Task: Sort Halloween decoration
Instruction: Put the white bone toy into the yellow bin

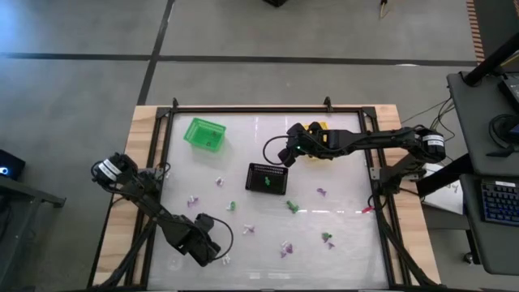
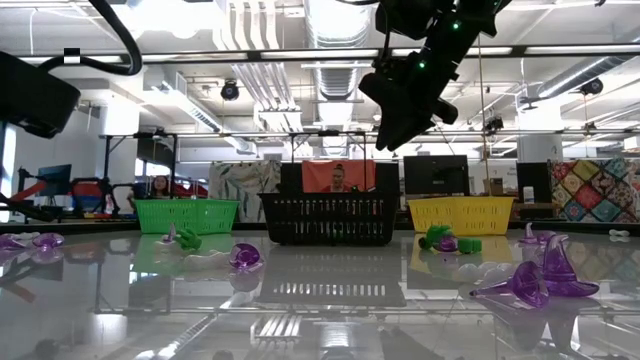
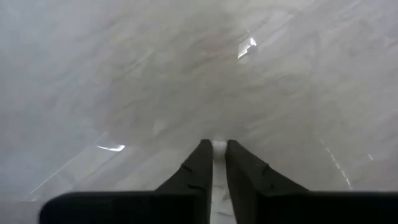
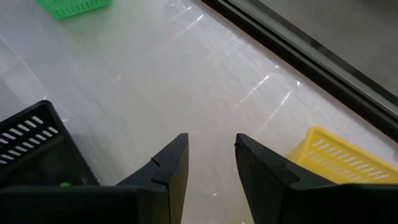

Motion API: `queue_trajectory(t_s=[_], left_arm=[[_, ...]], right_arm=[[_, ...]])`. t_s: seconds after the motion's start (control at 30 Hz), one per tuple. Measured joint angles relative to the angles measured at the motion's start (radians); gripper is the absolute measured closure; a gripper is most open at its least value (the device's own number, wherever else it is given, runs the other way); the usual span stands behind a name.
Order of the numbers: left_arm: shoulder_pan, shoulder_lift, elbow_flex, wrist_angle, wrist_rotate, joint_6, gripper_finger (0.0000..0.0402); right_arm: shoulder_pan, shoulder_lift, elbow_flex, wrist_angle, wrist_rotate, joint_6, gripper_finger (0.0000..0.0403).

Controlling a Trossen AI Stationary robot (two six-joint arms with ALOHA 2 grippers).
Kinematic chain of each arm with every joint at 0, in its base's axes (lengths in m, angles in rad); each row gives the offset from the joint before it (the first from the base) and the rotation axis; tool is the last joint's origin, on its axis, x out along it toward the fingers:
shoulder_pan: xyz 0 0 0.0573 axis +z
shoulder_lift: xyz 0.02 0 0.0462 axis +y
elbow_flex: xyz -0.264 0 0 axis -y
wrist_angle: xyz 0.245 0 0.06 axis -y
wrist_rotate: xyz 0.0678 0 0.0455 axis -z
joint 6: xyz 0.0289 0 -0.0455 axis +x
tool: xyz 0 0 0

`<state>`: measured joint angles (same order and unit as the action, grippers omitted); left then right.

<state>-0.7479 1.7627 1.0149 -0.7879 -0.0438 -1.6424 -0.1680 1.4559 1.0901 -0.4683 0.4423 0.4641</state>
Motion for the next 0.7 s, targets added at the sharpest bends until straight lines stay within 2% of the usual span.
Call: queue_trajectory(t_s=[0.13, 0.43, 0.6, 0.7], left_arm=[[-0.002, -0.013, -0.003, -0.004, -0.061, 0.022, 0.0393], [0.007, -0.106, -0.004, -0.022, -0.389, 0.178, 0.0400], [0.017, -0.226, -0.004, -0.008, -0.582, 0.335, 0.0401], [0.017, -0.318, -0.004, 0.055, -0.703, 0.507, 0.0401]], right_arm=[[0.000, 0.000, 0.000, 0.000, 0.000, 0.000, 0.0277], [0.000, 0.000, -0.005, 0.002, -0.010, -0.011, 0.0277], [0.001, 0.000, -0.005, 0.003, -0.058, -0.031, 0.0277], [0.009, -0.008, -0.005, 0.006, -0.059, -0.034, 0.0278]])
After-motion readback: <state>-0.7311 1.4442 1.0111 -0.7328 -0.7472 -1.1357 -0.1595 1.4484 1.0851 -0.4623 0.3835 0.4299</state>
